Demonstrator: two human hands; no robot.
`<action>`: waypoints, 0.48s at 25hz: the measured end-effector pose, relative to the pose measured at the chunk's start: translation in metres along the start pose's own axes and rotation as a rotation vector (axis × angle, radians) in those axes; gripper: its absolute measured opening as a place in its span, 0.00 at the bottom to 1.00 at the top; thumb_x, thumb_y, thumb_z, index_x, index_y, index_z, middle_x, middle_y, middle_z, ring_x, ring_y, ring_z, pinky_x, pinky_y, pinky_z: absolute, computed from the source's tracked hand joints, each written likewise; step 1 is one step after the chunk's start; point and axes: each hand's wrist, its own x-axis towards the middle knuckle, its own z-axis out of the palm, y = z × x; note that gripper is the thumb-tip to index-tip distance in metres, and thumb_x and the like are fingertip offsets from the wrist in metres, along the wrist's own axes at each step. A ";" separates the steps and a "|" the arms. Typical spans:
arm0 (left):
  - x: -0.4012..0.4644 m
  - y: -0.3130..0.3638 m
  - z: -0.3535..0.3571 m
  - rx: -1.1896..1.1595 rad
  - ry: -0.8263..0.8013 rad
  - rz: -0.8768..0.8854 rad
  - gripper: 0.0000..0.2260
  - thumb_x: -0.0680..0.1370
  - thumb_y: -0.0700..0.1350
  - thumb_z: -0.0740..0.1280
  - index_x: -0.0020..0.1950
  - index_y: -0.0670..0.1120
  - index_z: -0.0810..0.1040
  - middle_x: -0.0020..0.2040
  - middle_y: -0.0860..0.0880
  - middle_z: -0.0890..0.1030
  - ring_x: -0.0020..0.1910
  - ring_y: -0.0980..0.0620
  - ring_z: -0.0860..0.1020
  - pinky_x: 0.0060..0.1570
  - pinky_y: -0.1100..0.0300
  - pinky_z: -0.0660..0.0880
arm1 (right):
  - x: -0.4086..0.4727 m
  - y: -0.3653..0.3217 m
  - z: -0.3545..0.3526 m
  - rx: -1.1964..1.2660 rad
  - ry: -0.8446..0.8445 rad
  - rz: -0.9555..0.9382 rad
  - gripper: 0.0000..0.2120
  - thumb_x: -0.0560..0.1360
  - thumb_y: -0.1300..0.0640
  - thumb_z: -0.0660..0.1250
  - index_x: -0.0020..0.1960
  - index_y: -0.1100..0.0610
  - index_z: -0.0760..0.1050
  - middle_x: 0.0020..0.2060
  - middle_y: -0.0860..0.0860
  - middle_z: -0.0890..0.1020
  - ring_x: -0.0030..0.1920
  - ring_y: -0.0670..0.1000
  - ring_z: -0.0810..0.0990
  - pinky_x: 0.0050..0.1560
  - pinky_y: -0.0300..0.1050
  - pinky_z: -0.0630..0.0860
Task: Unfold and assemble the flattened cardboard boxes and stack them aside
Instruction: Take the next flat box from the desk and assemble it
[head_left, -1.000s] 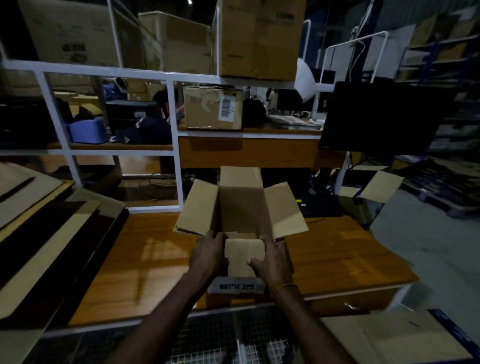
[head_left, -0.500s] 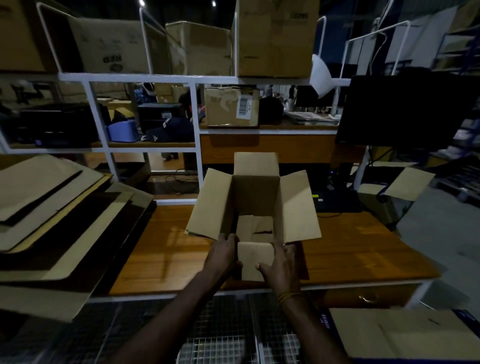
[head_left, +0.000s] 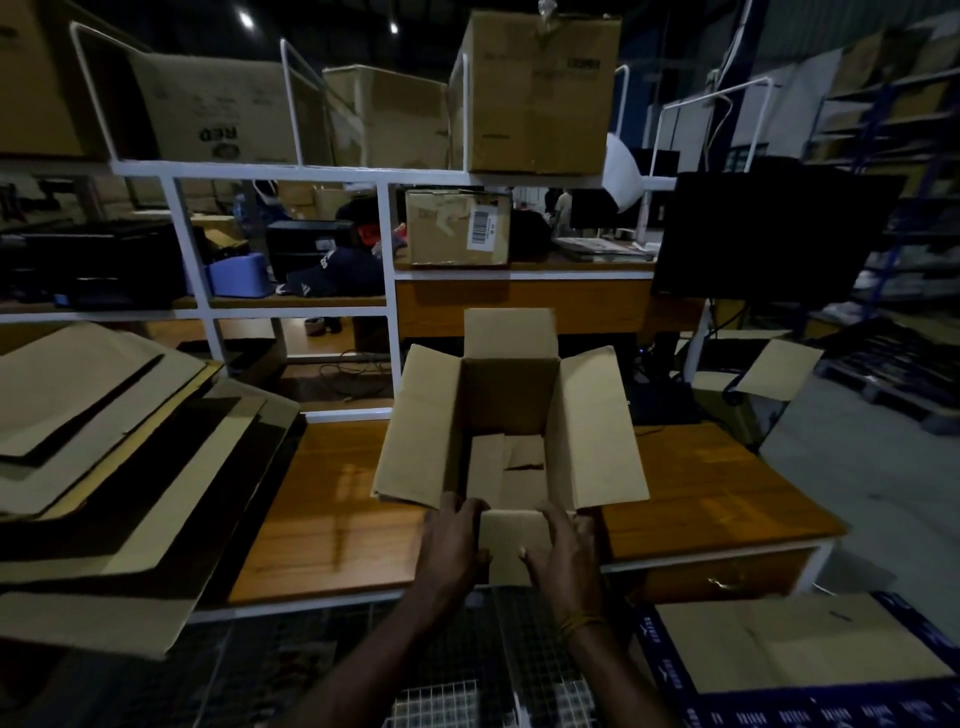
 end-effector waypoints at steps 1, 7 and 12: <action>-0.005 -0.006 -0.003 -0.003 0.010 0.009 0.25 0.71 0.46 0.75 0.66 0.52 0.71 0.63 0.47 0.70 0.58 0.47 0.71 0.55 0.56 0.72 | -0.007 -0.004 0.005 -0.009 0.023 -0.019 0.29 0.68 0.59 0.78 0.66 0.46 0.73 0.60 0.54 0.68 0.59 0.55 0.73 0.56 0.45 0.76; -0.040 -0.056 -0.032 -0.022 0.037 0.021 0.24 0.72 0.46 0.73 0.67 0.52 0.71 0.64 0.48 0.69 0.60 0.46 0.68 0.56 0.55 0.72 | -0.056 -0.046 0.041 -0.038 0.084 0.000 0.31 0.68 0.56 0.78 0.67 0.43 0.71 0.59 0.52 0.66 0.57 0.54 0.74 0.56 0.47 0.79; -0.068 -0.098 -0.049 -0.036 -0.013 0.025 0.25 0.71 0.45 0.73 0.66 0.53 0.70 0.64 0.48 0.70 0.60 0.45 0.69 0.57 0.54 0.70 | -0.098 -0.080 0.062 -0.108 0.115 0.007 0.29 0.69 0.57 0.77 0.67 0.46 0.71 0.61 0.55 0.68 0.59 0.55 0.73 0.58 0.50 0.77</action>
